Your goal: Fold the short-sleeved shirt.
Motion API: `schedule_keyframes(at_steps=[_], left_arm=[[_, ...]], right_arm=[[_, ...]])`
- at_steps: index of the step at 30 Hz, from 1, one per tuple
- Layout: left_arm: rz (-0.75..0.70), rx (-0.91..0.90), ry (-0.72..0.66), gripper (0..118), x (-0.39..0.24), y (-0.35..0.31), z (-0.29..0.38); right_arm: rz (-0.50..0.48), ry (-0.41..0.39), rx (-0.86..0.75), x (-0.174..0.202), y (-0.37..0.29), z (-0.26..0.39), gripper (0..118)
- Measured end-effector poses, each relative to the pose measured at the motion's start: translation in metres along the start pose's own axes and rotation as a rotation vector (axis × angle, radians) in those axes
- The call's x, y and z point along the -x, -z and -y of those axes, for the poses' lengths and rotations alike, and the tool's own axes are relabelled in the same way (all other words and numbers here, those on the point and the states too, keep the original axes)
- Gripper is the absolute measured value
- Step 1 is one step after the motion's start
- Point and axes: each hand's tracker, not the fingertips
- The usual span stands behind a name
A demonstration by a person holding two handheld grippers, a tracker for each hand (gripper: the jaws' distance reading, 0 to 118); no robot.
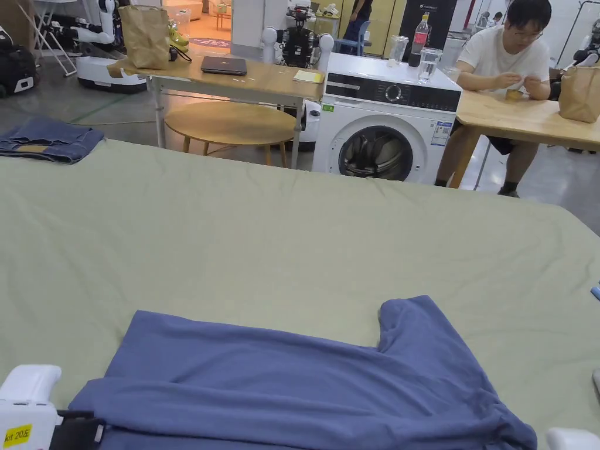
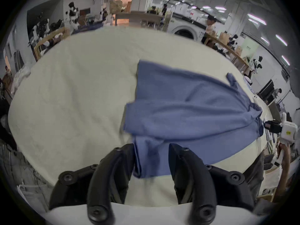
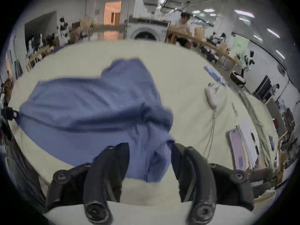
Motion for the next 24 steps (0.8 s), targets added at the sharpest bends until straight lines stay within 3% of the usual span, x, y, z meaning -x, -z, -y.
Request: schedule_keyframes(at_steps=[6,8,9,11,12,14,20,24], left_arm=[[0.012,-0.264,0.098,41,-0.039,-0.013,-0.023],[-0.001,-0.370,0.119,41,-0.053,-0.016,-0.027],[-0.007,-0.432,0.129,41,-0.061,-0.018,-0.028],[-0.017,-0.533,0.130,41,-0.068,-0.019,-0.029],[-0.027,-0.571,0.122,35,-0.073,-0.021,-0.030],[-0.056,-0.620,0.121,0,-0.081,-0.024,-0.032],[-0.080,-0.627,0.131,0,-0.080,-0.024,-0.050],[-0.086,-0.492,0.085,0,-0.045,-0.006,-0.089]], right_arm=[[-0.042,0.047,-0.283,0.038,-0.027,-0.030,56],[-0.056,0.044,-0.367,0.057,-0.030,-0.036,30],[-0.059,0.047,-0.408,0.067,-0.032,-0.039,30],[-0.092,0.064,-0.463,0.084,-0.031,-0.044,18],[-0.105,0.077,-0.484,0.091,-0.032,-0.045,13],[-0.140,0.092,-0.490,0.103,-0.030,-0.050,0],[-0.179,0.098,-0.517,0.127,-0.025,-0.060,0],[-0.196,0.069,-0.504,0.130,-0.019,-0.068,0]])
